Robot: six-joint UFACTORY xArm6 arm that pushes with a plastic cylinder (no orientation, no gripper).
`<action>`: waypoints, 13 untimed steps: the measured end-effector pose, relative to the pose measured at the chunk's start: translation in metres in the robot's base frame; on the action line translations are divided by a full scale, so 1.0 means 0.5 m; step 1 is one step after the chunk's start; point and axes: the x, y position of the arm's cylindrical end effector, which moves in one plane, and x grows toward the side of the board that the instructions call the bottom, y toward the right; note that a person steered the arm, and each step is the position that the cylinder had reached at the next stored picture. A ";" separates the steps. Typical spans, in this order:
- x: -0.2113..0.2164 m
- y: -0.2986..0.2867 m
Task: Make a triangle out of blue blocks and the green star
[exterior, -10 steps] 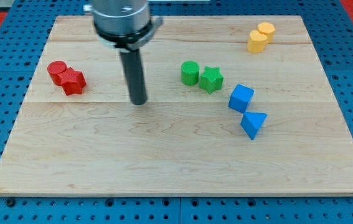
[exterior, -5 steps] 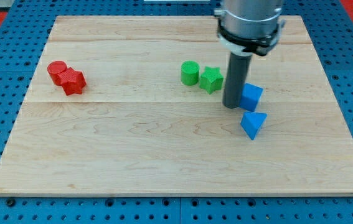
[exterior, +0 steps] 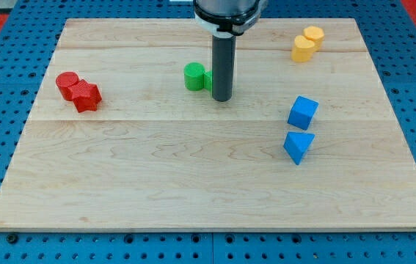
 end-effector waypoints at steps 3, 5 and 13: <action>-0.006 0.092; -0.061 0.180; 0.204 0.085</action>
